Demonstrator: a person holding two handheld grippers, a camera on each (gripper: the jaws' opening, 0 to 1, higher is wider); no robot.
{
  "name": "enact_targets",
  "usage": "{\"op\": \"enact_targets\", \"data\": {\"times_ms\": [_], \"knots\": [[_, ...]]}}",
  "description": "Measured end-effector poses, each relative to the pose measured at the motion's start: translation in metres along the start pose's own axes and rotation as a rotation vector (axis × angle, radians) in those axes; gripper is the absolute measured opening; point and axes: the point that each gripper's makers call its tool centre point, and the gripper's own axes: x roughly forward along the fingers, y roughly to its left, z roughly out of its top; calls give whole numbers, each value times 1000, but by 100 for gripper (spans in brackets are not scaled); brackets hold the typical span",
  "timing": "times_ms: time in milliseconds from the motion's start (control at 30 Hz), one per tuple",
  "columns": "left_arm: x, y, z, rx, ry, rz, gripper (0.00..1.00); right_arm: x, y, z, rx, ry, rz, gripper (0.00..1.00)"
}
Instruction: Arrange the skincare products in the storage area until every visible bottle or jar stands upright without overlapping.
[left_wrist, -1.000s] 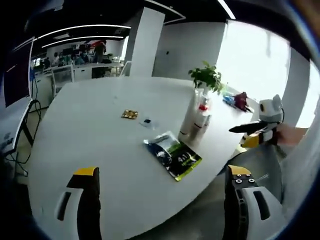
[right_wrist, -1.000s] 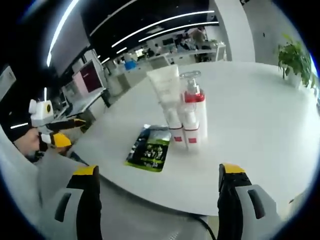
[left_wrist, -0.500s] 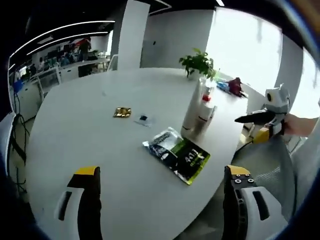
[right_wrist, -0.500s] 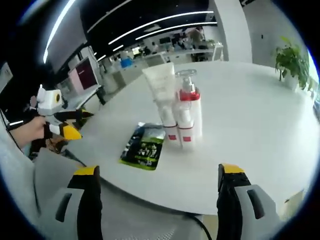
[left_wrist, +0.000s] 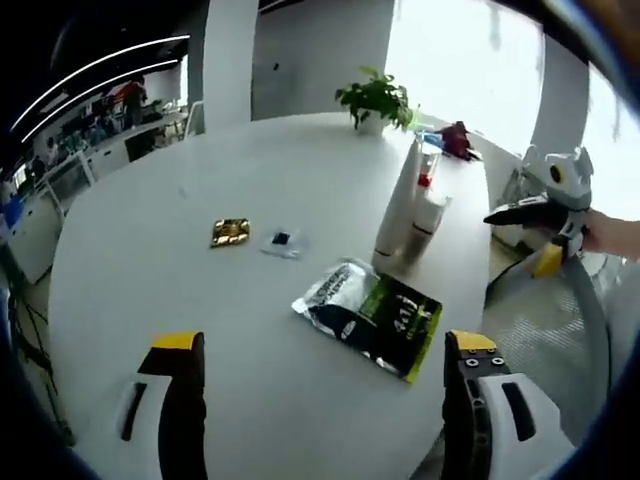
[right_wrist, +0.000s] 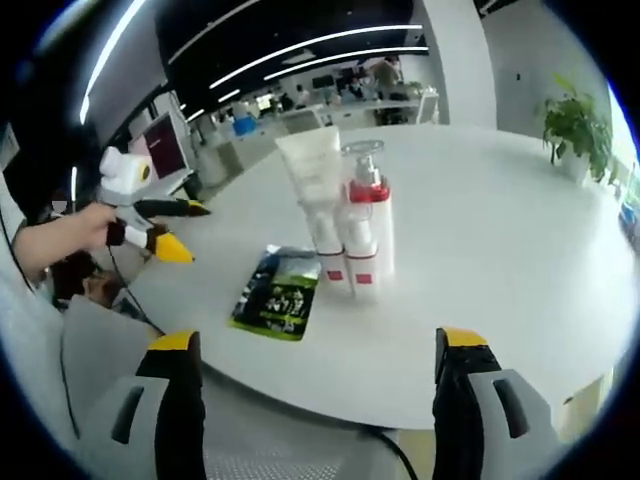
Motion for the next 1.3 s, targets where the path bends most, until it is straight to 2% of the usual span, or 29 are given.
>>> {"op": "enact_targets", "data": {"times_ms": [167, 367, 533, 867, 967, 1000, 1300], "knots": [[17, 4, 10, 23, 16, -20, 90, 0, -1, 0, 2, -2, 6, 95], [39, 3, 24, 9, 28, -39, 88, 0, 0, 1, 10, -11, 8, 95], [63, 6, 34, 54, 68, -53, 88, -2, -1, 3, 20, -22, 5, 94], [105, 22, 45, 135, 106, -81, 83, -1, 1, 3, 28, -23, 12, 93], [109, 19, 48, 158, 120, -90, 81, -2, -1, 3, 28, -26, 4, 93], [116, 24, 49, 160, 125, -91, 80, -2, -1, 4, 29, -28, 1, 93], [148, 25, 50, 202, 190, -118, 79, -4, -6, 8, 57, -61, -20, 92]]}}
